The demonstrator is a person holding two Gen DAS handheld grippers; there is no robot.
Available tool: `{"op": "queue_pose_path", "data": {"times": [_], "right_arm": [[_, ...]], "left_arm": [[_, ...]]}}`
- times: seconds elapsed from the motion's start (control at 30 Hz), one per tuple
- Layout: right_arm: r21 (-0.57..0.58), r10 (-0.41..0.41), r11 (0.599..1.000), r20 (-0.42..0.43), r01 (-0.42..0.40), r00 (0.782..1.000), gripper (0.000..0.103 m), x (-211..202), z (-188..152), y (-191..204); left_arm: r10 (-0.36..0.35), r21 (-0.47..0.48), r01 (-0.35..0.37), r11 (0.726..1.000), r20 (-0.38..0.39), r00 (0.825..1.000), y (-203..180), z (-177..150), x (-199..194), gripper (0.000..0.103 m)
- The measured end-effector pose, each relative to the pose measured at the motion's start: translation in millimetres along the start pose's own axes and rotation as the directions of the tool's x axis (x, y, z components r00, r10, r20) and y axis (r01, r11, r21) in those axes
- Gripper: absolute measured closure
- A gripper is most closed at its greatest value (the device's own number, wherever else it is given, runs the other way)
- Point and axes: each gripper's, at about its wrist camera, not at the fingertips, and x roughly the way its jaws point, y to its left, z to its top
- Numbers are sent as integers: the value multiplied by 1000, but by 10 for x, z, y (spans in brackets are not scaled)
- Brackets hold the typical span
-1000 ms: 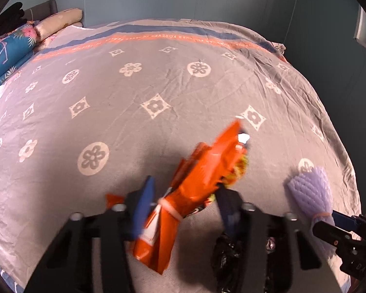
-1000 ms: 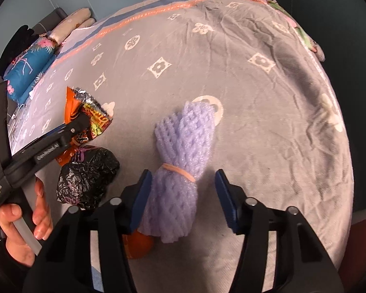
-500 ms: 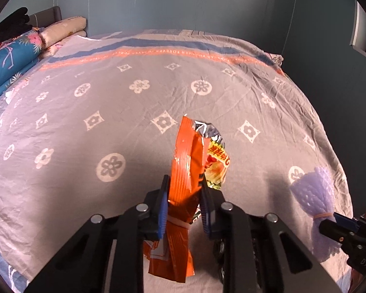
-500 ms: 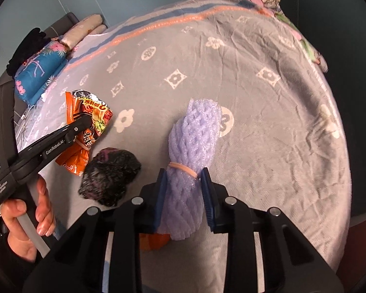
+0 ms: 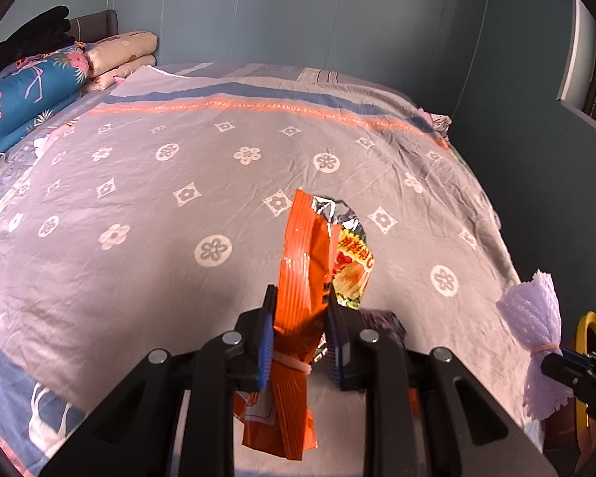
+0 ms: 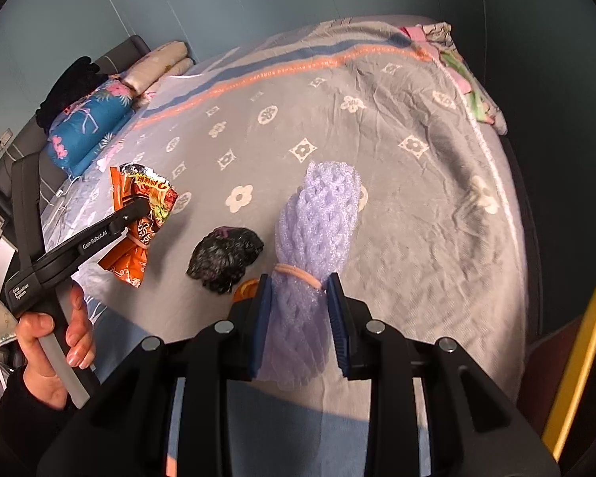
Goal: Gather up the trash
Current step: 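Carry the orange wrapper and lavender net over the yellow-rimmed bin with both tools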
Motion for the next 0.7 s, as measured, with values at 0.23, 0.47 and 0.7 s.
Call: {"op": "queue_pose_path", "data": {"times": [0.23,0.47,0.7], "right_arm": [[-9,5,1000,15,-4,1000,76,-428,-222,-67],[-25,-2,1000,45,3,999,76,-857,-499,-179],[-18,-2,1000,103,4,995,76,-1304,-708,-346]], "left_arm": [[-29,9,29,1000,2,1000,-79,-264,-375,82],[-65,43,65,997,14,998,-257,-515,-800,82],[-106,71,103,992,37,994,-497,-625,-1164,82]]}}
